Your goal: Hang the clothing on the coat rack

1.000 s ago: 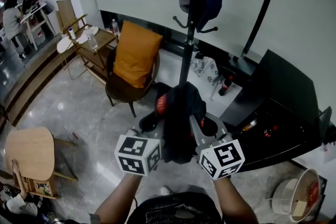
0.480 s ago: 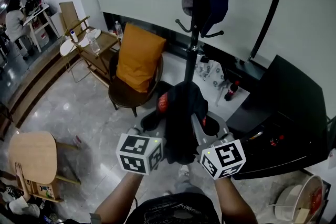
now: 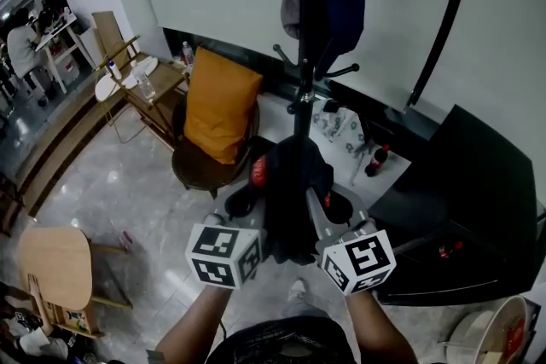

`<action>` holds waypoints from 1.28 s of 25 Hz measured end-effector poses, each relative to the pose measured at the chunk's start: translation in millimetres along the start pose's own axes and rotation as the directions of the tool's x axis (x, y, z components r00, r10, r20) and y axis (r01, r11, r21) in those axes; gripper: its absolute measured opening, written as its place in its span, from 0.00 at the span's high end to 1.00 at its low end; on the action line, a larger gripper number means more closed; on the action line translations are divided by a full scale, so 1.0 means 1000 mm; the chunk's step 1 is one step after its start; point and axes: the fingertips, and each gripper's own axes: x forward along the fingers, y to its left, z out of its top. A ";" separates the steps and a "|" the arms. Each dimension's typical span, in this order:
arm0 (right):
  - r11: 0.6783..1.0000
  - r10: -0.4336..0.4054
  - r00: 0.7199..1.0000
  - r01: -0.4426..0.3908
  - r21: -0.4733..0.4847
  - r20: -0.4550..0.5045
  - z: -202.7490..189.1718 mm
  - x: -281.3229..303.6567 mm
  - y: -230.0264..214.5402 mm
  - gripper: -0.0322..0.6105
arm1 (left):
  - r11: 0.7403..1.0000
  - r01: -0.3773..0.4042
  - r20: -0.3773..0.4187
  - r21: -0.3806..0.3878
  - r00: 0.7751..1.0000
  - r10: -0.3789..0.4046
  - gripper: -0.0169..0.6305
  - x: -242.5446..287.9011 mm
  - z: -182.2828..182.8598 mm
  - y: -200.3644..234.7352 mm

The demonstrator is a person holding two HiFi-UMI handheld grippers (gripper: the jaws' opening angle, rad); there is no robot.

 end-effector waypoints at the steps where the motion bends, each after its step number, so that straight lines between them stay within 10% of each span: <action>1: 1.000 0.001 1.000 -0.001 0.001 0.001 0.001 0.003 -0.005 0.93 | 1.000 -0.003 0.000 0.000 1.000 0.003 0.93 0.006 0.002 0.000; 32: 0.992 0.125 0.989 -0.125 -0.004 0.077 0.028 0.059 -0.069 0.93 | 0.989 -0.147 0.047 0.033 0.988 0.145 0.92 0.073 0.047 0.020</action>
